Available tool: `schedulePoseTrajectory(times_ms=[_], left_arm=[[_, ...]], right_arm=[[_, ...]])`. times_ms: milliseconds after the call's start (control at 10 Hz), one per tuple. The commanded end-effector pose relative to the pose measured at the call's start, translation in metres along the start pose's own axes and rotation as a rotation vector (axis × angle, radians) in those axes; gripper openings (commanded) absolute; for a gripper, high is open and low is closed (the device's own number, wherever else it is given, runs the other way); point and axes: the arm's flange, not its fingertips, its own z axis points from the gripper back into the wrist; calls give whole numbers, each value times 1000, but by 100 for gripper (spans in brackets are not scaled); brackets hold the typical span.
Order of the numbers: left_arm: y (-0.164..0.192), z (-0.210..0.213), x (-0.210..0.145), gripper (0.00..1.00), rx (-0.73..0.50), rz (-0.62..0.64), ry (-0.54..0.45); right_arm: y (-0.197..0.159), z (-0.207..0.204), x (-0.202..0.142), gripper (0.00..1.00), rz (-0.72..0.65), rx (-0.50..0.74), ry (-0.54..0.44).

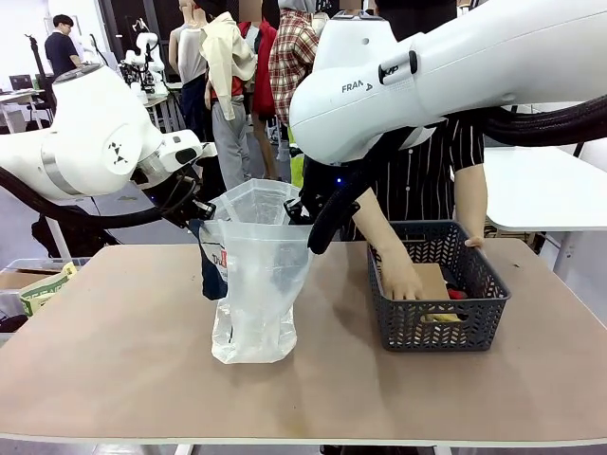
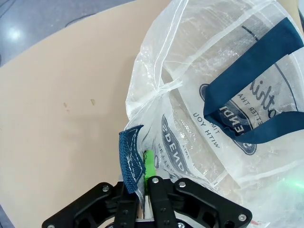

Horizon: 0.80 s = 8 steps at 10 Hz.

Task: Transfer purchased items from the store into the shopping bag.
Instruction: Move the Reusable shopping bag to the right side of the table.

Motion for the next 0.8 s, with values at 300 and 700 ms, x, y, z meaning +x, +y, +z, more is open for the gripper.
schedulePoseTrajectory(times_ms=[300, 700], left_arm=[[1, 0, 0, 0, 1, 1, 0], [1, 0, 0, 0, 1, 1, 0]], right_arm=[[-1, -1, -1, 0, 2, -4, 0], [-1, -1, -1, 0, 2, -4, 0]])
